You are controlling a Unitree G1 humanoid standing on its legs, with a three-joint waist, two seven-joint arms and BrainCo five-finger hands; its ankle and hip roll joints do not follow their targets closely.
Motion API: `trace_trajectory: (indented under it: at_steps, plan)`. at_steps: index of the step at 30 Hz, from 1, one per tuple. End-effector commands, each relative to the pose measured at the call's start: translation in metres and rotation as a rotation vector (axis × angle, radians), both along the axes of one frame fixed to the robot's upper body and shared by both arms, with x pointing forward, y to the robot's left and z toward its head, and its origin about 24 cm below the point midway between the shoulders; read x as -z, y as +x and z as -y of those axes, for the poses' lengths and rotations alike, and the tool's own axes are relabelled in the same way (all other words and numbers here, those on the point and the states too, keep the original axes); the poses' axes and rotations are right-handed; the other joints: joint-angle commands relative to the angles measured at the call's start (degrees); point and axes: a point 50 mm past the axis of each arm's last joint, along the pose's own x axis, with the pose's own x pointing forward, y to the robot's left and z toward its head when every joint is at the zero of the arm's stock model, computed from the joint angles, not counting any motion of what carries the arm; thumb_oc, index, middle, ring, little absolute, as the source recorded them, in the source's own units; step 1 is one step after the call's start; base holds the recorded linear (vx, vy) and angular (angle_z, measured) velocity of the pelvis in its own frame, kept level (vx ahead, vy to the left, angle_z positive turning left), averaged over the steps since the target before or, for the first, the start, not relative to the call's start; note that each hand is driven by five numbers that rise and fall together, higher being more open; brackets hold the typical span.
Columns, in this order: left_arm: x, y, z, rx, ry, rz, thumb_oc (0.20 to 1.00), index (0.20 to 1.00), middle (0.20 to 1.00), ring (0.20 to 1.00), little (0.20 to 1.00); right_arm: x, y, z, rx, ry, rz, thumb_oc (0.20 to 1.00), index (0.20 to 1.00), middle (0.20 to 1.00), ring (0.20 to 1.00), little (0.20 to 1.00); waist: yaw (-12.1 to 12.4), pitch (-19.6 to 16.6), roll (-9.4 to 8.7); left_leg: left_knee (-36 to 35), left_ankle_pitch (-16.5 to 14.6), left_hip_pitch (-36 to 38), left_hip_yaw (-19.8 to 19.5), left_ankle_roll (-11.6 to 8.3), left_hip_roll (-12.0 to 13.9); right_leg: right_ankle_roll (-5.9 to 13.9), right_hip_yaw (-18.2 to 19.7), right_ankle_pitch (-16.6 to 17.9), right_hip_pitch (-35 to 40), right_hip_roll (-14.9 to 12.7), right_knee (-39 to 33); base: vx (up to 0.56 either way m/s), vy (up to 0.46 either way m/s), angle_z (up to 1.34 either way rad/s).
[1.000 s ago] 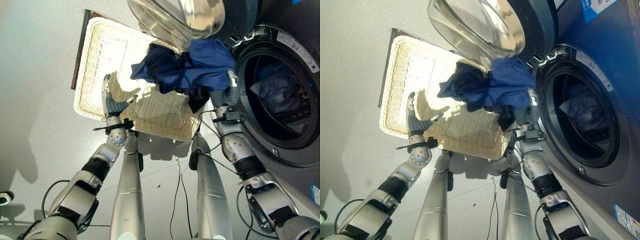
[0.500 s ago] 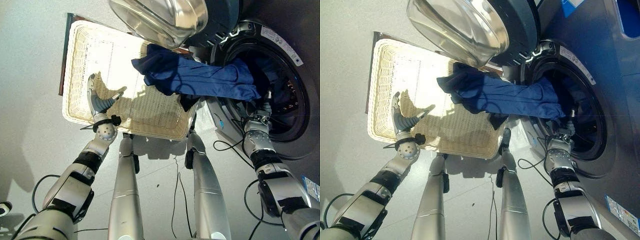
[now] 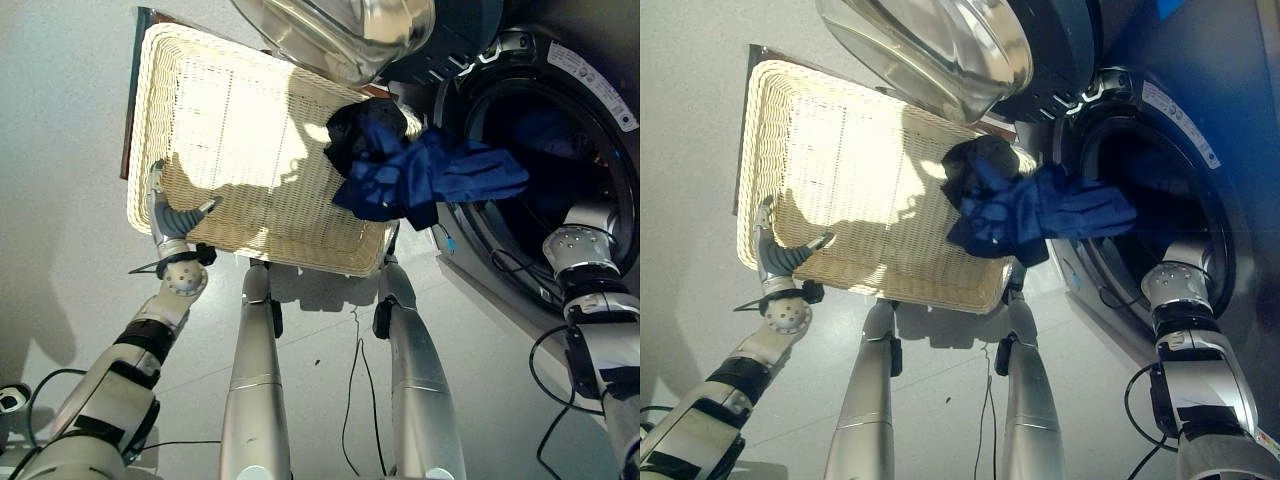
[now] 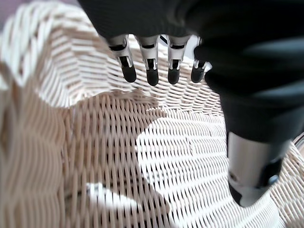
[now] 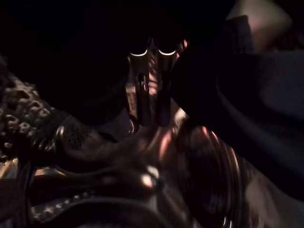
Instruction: Put the clothes into the washing machine.
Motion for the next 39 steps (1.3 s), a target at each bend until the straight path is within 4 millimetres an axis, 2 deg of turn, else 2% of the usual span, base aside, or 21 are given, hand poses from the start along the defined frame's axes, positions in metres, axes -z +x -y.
trace_trajectory:
  at_steps: [1, 2, 3, 6, 7, 8, 10, 12, 14, 17, 18, 21, 22, 24, 26, 27, 28, 30, 32, 38, 39]
  plan:
    - [-0.012, -0.008, -0.029, -0.074, -0.007, 0.037, 1.000, 1.000, 1.000, 1.000, 1.000, -0.125, -0.115, 0.079, 0.456, -0.323, 0.347, 0.200, 0.200, 0.200, 0.200, 0.200, -3.5, -1.6, -5.64, -5.6, 4.4, 3.4, -2.6, 5.20, -2.5, 3.16, -4.6, 0.0, 6.1, 0.9, 1.2, 0.03, -0.012, -0.06]
    - [-0.012, -0.010, -0.033, -0.073, 0.001, 0.027, 1.000, 1.000, 1.000, 1.000, 1.000, -0.124, -0.126, 0.092, 0.484, -0.322, 0.285, 0.200, 0.200, 0.200, 0.200, 0.200, -3.4, -1.6, -6.19, -5.2, 4.2, 3.9, -2.9, 5.28, -2.6, 3.05, -4.4, -0.1, 6.8, 0.9, 1.3, 0.05, -0.022, -0.08]
    - [-0.014, -0.009, -0.034, -0.057, 0.010, 0.026, 1.000, 1.000, 1.000, 1.000, 1.000, -0.124, -0.127, 0.100, 0.468, -0.327, 0.225, 0.200, 0.200, 0.200, 0.200, 0.200, -3.0, -1.6, -6.17, -5.1, 4.8, 3.3, -3.2, 5.43, -3.0, 2.90, -4.4, 0.3, 6.5, 0.7, 1.0, 0.06, -0.024, -0.08]
    - [-0.009, -0.010, -0.030, -0.047, 0.010, 0.022, 1.000, 1.000, 1.000, 1.000, 1.000, -0.117, -0.116, 0.099, 0.425, -0.322, 0.143, 0.200, 0.200, 0.200, 0.200, 0.200, -2.7, -1.6, -5.84, -5.0, 4.7, 3.0, -3.4, 5.56, -3.3, 2.85, -4.5, 0.2, 6.4, 0.5, 1.0, 0.03, -0.007, 0.05]
    - [-0.006, -0.010, -0.028, -0.041, 0.009, 0.014, 1.000, 1.000, 1.000, 1.000, 1.000, -0.110, -0.107, 0.099, 0.386, -0.308, 0.065, 0.435, 0.435, 0.435, 0.435, 0.435, -2.3, -1.6, -5.52, -4.7, 4.1, 3.3, -3.6, 5.61, -3.4, 2.98, -4.7, -0.3, 6.7, 0.5, 1.2, 0.03, -0.008, 0.12]
    - [-0.007, -0.008, -0.026, -0.033, 0.011, 0.018, 1.000, 1.000, 1.000, 1.000, 1.000, -0.104, -0.103, 0.100, 0.384, -0.304, -0.032, 1.000, 1.000, 1.000, 1.000, 1.000, -2.1, -1.6, -5.37, -4.9, 4.6, 2.6, -3.7, 5.76, -3.8, 2.89, -4.9, 0.1, 6.1, 0.3, 1.1, 0.04, -0.013, 0.10]
    - [-0.006, -0.007, -0.023, -0.025, 0.012, 0.012, 1.000, 1.000, 1.000, 1.000, 1.000, -0.097, -0.094, 0.100, 0.346, -0.320, -0.129, 1.000, 1.000, 1.000, 1.000, 1.000, -1.9, -1.6, -5.01, -4.8, 4.2, 2.8, -3.7, 5.75, -3.8, 3.03, -5.1, -0.3, 6.5, 0.2, 1.2, 0.01, -0.005, 0.02]
    - [-0.010, -0.003, -0.016, -0.003, 0.012, 0.012, 1.000, 1.000, 1.000, 1.000, 1.000, -0.075, -0.076, 0.099, 0.235, -0.347, -0.354, 1.000, 1.000, 1.000, 1.000, 1.000, -1.2, -1.6, -4.50, -5.0, 4.4, 2.3, -3.8, 5.87, -4.2, 3.10, -5.3, -0.1, 6.1, 0.0, 0.9, 0.00, -0.008, 0.09]
    - [-0.015, 0.003, -0.009, 0.017, 0.013, 0.017, 1.000, 1.000, 1.000, 1.000, 1.000, -0.068, -0.063, 0.095, 0.182, -0.392, -0.475, 1.000, 1.000, 1.000, 1.000, 1.000, -0.9, -1.6, -3.96, -5.0, 4.4, 2.0, -3.9, 6.15, -4.7, 3.10, -5.6, 0.0, 5.7, -0.1, 0.8, 0.00, -0.014, 0.16]
    - [-0.020, 0.007, -0.005, 0.029, 0.016, 0.020, 1.000, 1.000, 1.000, 1.000, 1.000, -0.063, -0.054, 0.090, 0.139, -0.417, -0.549, 1.000, 1.000, 1.000, 1.000, 1.000, -0.7, -1.6, -3.67, -5.0, 4.4, 1.8, -3.8, 6.24, -5.0, 3.13, -5.8, 0.1, 5.5, -0.3, 0.7, 0.00, -0.014, 0.11]
    - [-0.023, 0.012, 0.001, 0.045, 0.015, 0.023, 1.000, 1.000, 1.000, 1.000, 1.000, -0.061, -0.045, 0.084, 0.125, -0.465, -0.625, 1.000, 1.000, 1.000, 1.000, 1.000, -0.4, -1.6, -3.24, -5.0, 4.4, 1.5, -3.8, 6.34, -5.2, 3.18, -6.1, 0.1, 5.1, -0.5, 0.9, 0.00, -0.004, 0.08]
    - [-0.027, 0.016, 0.008, 0.060, 0.009, 0.031, 1.000, 1.000, 1.000, 1.000, 1.000, -0.069, -0.031, 0.070, 0.112, -0.530, -0.650, 1.000, 1.000, 1.000, 1.000, 1.000, -0.5, -1.6, -2.63, -4.8, 4.4, 1.0, -3.7, 6.43, -5.5, 3.22, -6.1, 0.1, 4.6, -0.8, 0.9, 0.00, 0.021, 0.06]
    - [-0.028, 0.018, 0.013, 0.070, 0.004, 0.034, 1.000, 1.000, 1.000, 1.000, 1.000, -0.075, -0.020, 0.057, 0.094, -0.607, -0.668, 1.000, 1.000, 1.000, 1.000, 1.000, -0.6, -1.6, -2.19, -4.8, 4.4, 0.8, -3.5, 6.43, -5.6, 3.29, -6.1, 0.1, 4.1, -0.9, 1.0, 0.00, 0.024, 0.05]
    - [-0.028, 0.019, 0.015, 0.074, 0.000, 0.038, 1.000, 1.000, 1.000, 1.000, 1.000, -0.078, -0.015, 0.050, 0.087, -0.632, -0.660, 1.000, 1.000, 1.000, 1.000, 1.000, -0.6, -1.6, -2.00, -4.8, 4.4, 0.7, -3.4, 6.45, -5.7, 3.29, -6.1, 0.0, 3.9, -1.0, 1.0, -0.01, 0.031, 0.04]
    - [-0.027, 0.019, 0.018, 0.080, -0.006, 0.042, 1.000, 1.000, 1.000, 1.000, 1.000, -0.080, -0.007, 0.037, 0.082, -0.709, -0.670, 1.000, 1.000, 1.000, 1.000, 1.000, -0.8, -1.6, -1.69, -5.1, 4.4, 0.8, -3.1, 6.47, -5.7, 3.34, -6.1, -0.1, 3.8, -1.1, 1.1, -0.02, 0.043, 0.02]
    - [-0.027, 0.021, 0.022, 0.087, -0.013, 0.046, 1.000, 1.000, 1.000, 1.000, 1.000, -0.081, 0.001, 0.023, 0.083, -0.803, -0.699, 1.000, 1.000, 1.000, 1.000, 1.000, -0.9, -1.6, -1.43, -5.2, 4.4, 0.6, -2.8, 6.48, -5.7, 3.34, -6.0, -0.2, 3.5, -1.2, 1.1, -0.01, 0.035, 0.00]
    - [-0.027, 0.021, 0.022, 0.087, -0.013, 0.046, 1.000, 1.000, 1.000, 1.000, 1.000, -0.081, 0.001, 0.023, 0.083, -0.803, -0.699, 1.000, 1.000, 1.000, 1.000, 1.000, -0.9, -1.6, -1.43, -5.2, 4.4, 0.6, -2.8, 6.48, -5.7, 3.34, -6.0, -0.2, 3.5, -1.2, 1.1, -0.01, 0.041, 0.00]
    - [-0.028, 0.022, 0.027, 0.093, -0.017, 0.052, 1.000, 1.000, 1.000, 1.000, 1.000, -0.083, 0.009, 0.008, 0.082, -0.875, -0.708, 1.000, 1.000, 1.000, 1.000, 1.000, -1.0, -1.6, -1.16, -5.4, 4.5, 0.4, -2.6, 6.47, -5.8, 3.34, -5.9, -0.3, 3.1, -1.2, 1.2, -0.02, 0.051, 0.01]
    - [-0.028, 0.025, 0.033, 0.099, -0.026, 0.061, 1.000, 1.000, 1.000, 1.000, 1.000, -0.076, 0.019, -0.011, 0.070, -1.010, -0.764, 1.000, 1.000, 1.000, 1.000, 1.000, -1.4, -1.6, -0.66, -5.3, 4.6, 0.0, -2.1, 6.43, -5.8, 3.29, -5.6, -0.6, 2.3, -1.3, 1.7, -0.02, 0.068, -0.01]
    - [-0.028, 0.027, 0.037, 0.099, -0.031, 0.072, 1.000, 1.000, 1.000, 1.000, 1.000, -0.061, 0.027, -0.026, 0.042, -1.118, -0.826, 1.000, 1.000, 1.000, 1.000, 1.000, -1.8, -1.6, -0.21, -5.5, 4.7, -0.4, -1.6, 6.52, -5.7, 3.28, -5.4, -0.7, 1.5, -1.4, 1.9, 0.00, 0.012, -0.01]
    - [-0.028, 0.026, 0.038, 0.093, -0.036, 0.077, 1.000, 1.000, 1.000, 1.000, 1.000, -0.047, 0.029, -0.034, 0.016, -1.153, -0.855, 1.000, 1.000, 1.000, 1.000, 1.000, -2.1, -1.6, -0.10, -5.5, 4.7, -0.6, -1.3, 6.48, -5.6, 3.28, -5.2, -0.8, 1.1, -1.4, 2.1, -0.01, 0.036, 0.00]
